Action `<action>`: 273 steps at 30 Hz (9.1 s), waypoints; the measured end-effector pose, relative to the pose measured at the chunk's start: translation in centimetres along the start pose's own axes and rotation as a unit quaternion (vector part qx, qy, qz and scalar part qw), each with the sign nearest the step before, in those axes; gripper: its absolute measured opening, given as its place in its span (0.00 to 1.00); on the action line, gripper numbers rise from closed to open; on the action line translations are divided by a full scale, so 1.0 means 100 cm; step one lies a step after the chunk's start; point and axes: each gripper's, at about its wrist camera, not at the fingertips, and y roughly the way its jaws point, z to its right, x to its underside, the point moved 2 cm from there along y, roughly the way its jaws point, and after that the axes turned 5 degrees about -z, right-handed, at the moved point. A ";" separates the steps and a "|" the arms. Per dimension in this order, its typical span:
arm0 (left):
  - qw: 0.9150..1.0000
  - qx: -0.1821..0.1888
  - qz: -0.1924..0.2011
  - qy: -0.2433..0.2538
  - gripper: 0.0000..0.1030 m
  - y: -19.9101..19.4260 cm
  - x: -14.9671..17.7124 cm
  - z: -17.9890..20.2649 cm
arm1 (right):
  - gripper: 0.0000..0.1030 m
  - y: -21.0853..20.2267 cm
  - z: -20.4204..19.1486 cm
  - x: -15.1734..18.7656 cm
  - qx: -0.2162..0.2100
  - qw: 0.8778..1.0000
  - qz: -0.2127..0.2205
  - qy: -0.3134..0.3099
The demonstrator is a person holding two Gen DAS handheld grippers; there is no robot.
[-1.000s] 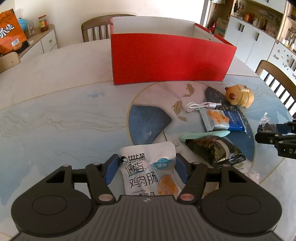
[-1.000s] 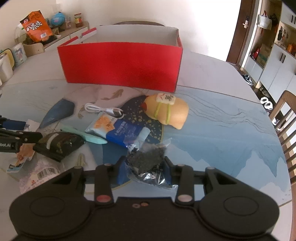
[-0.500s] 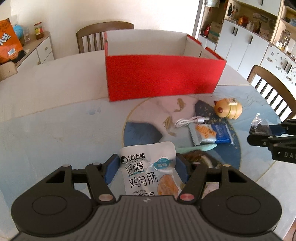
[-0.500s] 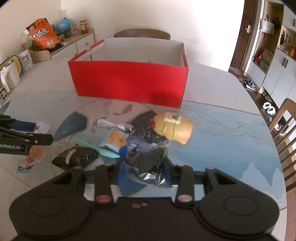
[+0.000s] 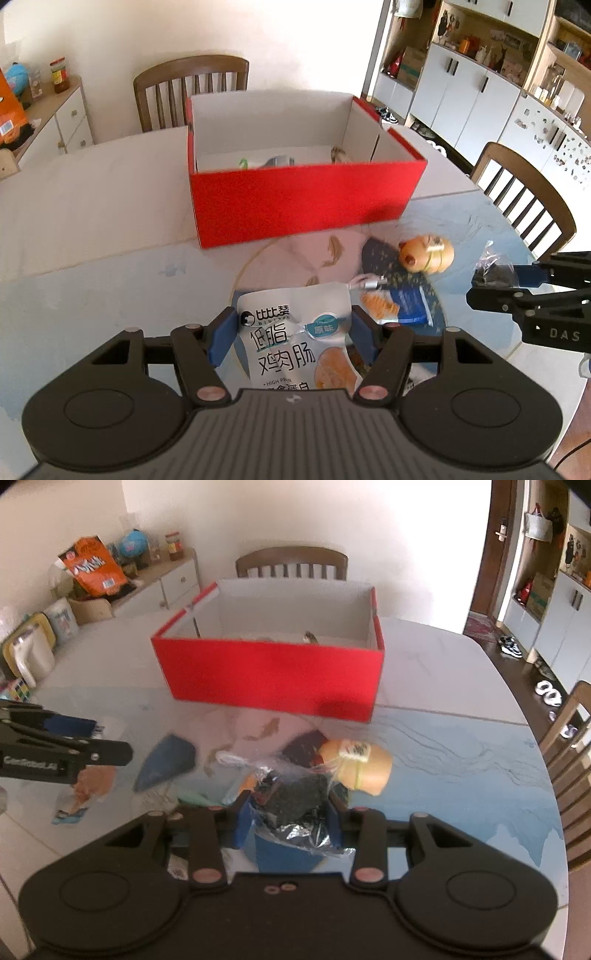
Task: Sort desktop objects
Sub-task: 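Carry both held bags over the red box, then open left gripper dropping sausage bag into box while right gripper releases dark plastic bag, then withdraw both open tools from the box back over the table, then move left tool toward dark brown snack packet while right tool approaches orange bun-shaped toy, then close left gripper on dark brown packet while right gripper closes on orange toy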
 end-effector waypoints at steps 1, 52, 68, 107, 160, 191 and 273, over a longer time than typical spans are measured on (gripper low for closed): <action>1.000 0.002 0.003 0.002 0.62 -0.002 -0.004 0.000 | 0.38 -0.002 0.000 -0.004 -0.003 1.000 0.001 0.002; 0.996 -0.022 0.075 0.043 0.62 0.029 -0.221 -0.029 | 0.38 0.050 -0.003 -0.171 0.021 0.999 0.029 0.023; 0.996 -0.024 0.032 0.078 0.63 0.102 -0.247 -0.035 | 0.38 0.108 -0.002 -0.179 0.027 0.999 -0.026 -0.013; 0.985 -0.067 -0.055 0.146 0.64 0.201 -0.237 -0.016 | 0.44 0.185 0.012 -0.175 0.055 0.991 -0.113 -0.041; 0.992 -0.077 -0.024 0.092 0.80 0.080 -0.206 -0.012 | 0.87 0.067 0.017 -0.169 0.023 1.000 -0.015 0.000; 0.995 -0.077 0.020 0.063 0.95 0.000 -0.124 0.019 | 0.97 0.004 0.015 -0.109 0.013 1.000 0.023 -0.010; 0.999 -0.021 -0.033 0.021 0.92 0.071 0.049 0.059 | 0.93 0.091 0.050 -0.003 0.037 0.998 -0.004 0.042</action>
